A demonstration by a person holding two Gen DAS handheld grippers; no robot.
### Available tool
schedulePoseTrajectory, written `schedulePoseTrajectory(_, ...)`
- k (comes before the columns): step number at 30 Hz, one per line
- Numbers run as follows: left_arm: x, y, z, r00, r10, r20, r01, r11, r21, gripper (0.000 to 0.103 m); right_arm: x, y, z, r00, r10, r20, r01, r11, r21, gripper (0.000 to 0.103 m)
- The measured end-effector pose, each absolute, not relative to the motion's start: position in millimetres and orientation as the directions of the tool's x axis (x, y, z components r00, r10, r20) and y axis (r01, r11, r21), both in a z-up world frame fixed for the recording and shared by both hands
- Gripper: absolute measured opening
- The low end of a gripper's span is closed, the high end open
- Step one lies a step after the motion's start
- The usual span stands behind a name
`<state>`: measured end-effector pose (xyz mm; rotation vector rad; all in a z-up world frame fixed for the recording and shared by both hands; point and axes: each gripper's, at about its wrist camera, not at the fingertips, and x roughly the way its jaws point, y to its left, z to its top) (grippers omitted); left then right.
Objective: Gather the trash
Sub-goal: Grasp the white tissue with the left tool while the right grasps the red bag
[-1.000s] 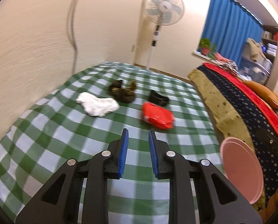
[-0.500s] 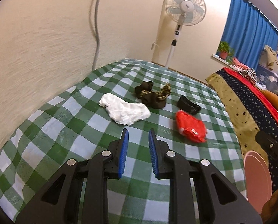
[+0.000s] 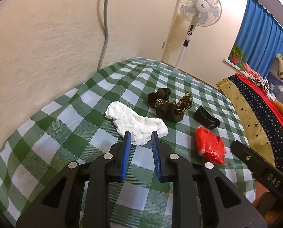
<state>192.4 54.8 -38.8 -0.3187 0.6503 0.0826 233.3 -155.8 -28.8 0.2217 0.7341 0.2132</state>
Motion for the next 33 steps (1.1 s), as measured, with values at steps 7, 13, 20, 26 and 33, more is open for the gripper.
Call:
schedulePoseTrajectory(7, 207, 55, -46, 0.772, -0.036, -0.634, -0.185, 0.942, -0.279, 0.034, 260, -143, -43, 0.667, 0.305, -0.680, -0.124, 0.945, 0.302, 0.092)
schedulePoseTrajectory(13, 217, 59, -50, 0.761, -0.036, -0.648, -0.210, 0.931, -0.299, 0.041, 270, -133, -55, 0.633, 0.308, -0.710, -0.133, 0.947, 0.291, 0.092)
schedulePoseTrajectory(20, 227, 59, -55, 0.737, -0.051, -0.674, -0.210, 0.931, -0.300, 0.043, 274, -130, -58, 0.615, 0.319, -0.721, -0.138, 0.944, 0.299, 0.092)
schedulePoseTrajectory(26, 232, 58, -58, 0.717, -0.065, -0.694, -0.204, 0.933, -0.298, 0.043, 273, -127, -59, 0.610, 0.312, -0.728, -0.146, 0.948, 0.284, 0.080)
schedulePoseTrajectory(33, 234, 54, -62, 0.688, -0.051, -0.724, -0.211, 0.941, -0.266, 0.025, 269, -125, -57, 0.613, 0.307, -0.728, -0.166, 0.951, 0.262, 0.072)
